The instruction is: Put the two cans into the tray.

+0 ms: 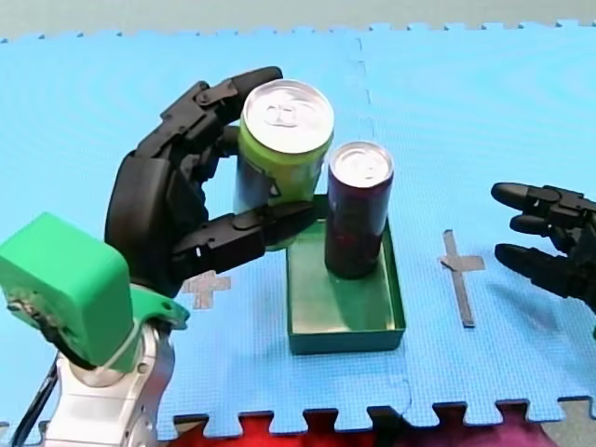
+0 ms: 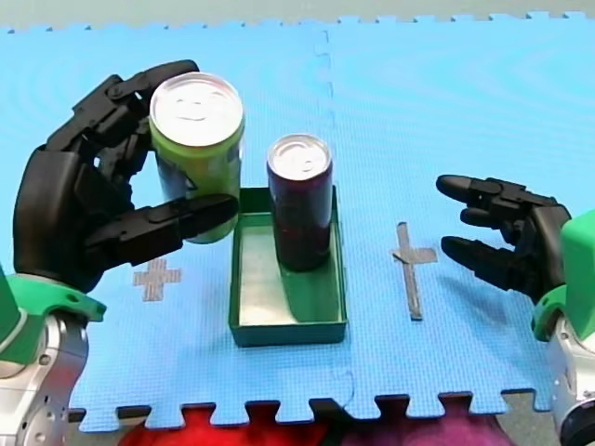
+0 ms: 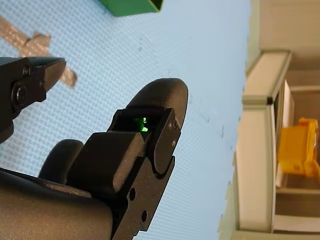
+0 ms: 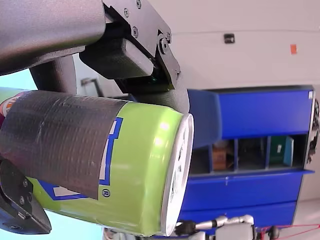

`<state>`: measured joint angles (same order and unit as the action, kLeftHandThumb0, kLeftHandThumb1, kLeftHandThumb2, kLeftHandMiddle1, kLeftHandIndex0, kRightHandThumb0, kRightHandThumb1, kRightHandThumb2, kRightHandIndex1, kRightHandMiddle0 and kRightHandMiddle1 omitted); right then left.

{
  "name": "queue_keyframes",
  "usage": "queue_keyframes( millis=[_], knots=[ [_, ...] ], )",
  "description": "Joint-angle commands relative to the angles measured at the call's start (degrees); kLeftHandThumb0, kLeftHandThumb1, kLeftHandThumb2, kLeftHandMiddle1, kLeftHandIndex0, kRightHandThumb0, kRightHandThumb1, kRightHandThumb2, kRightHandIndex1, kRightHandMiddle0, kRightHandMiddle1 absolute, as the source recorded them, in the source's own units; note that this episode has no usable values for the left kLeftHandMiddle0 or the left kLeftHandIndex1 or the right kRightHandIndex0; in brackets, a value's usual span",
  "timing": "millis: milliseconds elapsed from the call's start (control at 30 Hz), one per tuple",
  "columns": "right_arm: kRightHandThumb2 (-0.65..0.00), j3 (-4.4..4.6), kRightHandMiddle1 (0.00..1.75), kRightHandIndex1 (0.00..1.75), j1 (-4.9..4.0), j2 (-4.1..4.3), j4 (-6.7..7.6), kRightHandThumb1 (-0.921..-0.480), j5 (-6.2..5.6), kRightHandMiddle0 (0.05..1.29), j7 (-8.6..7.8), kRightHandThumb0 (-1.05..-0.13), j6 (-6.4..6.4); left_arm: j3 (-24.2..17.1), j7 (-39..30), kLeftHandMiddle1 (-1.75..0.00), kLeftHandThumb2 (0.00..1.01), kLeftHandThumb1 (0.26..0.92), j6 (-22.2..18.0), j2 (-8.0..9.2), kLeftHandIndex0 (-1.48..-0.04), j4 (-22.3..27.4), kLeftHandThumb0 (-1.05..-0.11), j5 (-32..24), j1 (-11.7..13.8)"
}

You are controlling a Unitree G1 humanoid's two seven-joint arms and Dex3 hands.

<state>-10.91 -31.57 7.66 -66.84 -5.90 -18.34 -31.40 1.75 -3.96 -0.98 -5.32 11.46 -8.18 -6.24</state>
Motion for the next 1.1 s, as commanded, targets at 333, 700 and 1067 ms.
queue_keyframes(
  millis=[333, 700, 1067],
  knots=[
    [0.000, -0.23, 0.00, 1.45, 0.18, 0.26, 0.28, -0.844, -0.13, 1.05, 0.05, -0.569, -0.40, 0.49, 1.29, -1.75, 0.00, 0.812, -1.99, -2.82, -0.55, -2.86, -0.283, -0.61, 0.75],
    [0.000, -0.38, 0.00, 1.45, 0.13, 0.35, 0.33, -0.844, -0.23, 1.05, -0.17, -0.571, -0.54, -0.42, 0.85, -1.75, 0.00, 0.814, -3.43, -3.99, -0.55, -6.26, -0.281, -2.11, 0.21],
    [-0.001, -0.47, 0.00, 1.46, 0.06, 0.25, 0.31, -0.847, -0.31, 1.06, -0.17, -0.569, -0.84, -0.49, 0.43, -1.75, 0.00, 0.814, -4.23, -5.27, -0.54, -7.87, -0.281, -3.43, 0.15]
  ],
)
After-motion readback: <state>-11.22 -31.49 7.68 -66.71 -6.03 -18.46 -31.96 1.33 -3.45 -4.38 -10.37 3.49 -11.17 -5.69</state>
